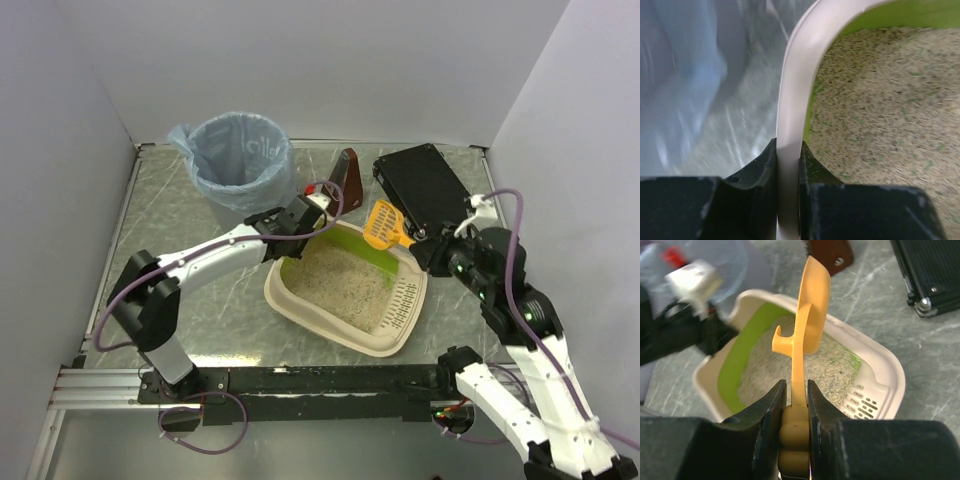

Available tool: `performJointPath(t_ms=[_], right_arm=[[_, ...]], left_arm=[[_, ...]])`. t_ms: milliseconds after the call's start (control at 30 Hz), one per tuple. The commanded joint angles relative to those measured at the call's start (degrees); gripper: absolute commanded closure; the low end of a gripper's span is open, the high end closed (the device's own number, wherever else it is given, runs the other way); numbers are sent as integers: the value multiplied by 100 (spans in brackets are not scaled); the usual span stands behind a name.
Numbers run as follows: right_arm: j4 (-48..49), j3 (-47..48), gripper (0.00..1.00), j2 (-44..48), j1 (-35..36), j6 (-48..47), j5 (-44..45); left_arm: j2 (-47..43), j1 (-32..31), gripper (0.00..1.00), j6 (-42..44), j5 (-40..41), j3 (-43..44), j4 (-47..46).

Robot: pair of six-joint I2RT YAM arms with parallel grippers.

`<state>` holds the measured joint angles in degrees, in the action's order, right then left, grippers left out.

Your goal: Clean the litter box

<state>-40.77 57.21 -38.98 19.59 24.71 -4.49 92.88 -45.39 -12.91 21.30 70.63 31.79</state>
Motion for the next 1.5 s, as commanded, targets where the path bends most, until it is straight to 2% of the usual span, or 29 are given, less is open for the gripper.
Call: performJointPath(t_ms=[0,200,367,533,667,767,867,967,1000,1033,1067,1167,1333,1367,1433,1467], right_arm=[[201,-271,100,443,-8,-291,-639],[228,-465,100,708,-8,-511,-1185],[-325,-378,100,603,-8,-546,-932],[-546,-360,100,418,-8,-432,-702],[-379,-342,100,295,0,-484,-746],[-143,-395,100,207,-17,-493,-728],[-80,-316,100,75,-17,-555,-913],[-18,-377,100,92,-17,-546,-834],[-1,-386,100,119,-17,-555,-834],[-1,-403,100,136,-17,-555,-817],[25,-430,100,154,-17,-564,-825],[17,-483,100,180,-17,-643,-860],[87,-640,100,400,-17,-625,-939],[96,-676,100,452,-17,-608,-948],[105,-755,100,611,-17,-546,-887],[105,-781,100,655,-17,-520,-852]], left_arm=[[528,65,99,1742,524,653,-858],[1118,65,99,3258,129,1207,-1499],[1224,91,99,4102,-240,1260,-2114],[1302,214,99,4481,-372,1312,-2458],[1583,416,99,4630,-670,1725,-2274],[1628,478,99,5006,-565,1586,-2668],[1497,504,99,4974,-1249,1506,-2775],[1365,504,99,4597,-1690,1830,-2266],[1321,496,91,4491,-1699,1884,-2222],[1285,487,60,4385,-1621,1954,-2134],[1250,487,48,4289,-1585,2137,-1829],[1259,452,24,4060,-1304,2454,-1292],[1250,355,5,3481,-891,2850,-930],[1215,320,1,3131,-839,3060,-842],[1136,162,1,2656,-672,3246,-631],[1031,92,1,2026,-540,3360,-561]])
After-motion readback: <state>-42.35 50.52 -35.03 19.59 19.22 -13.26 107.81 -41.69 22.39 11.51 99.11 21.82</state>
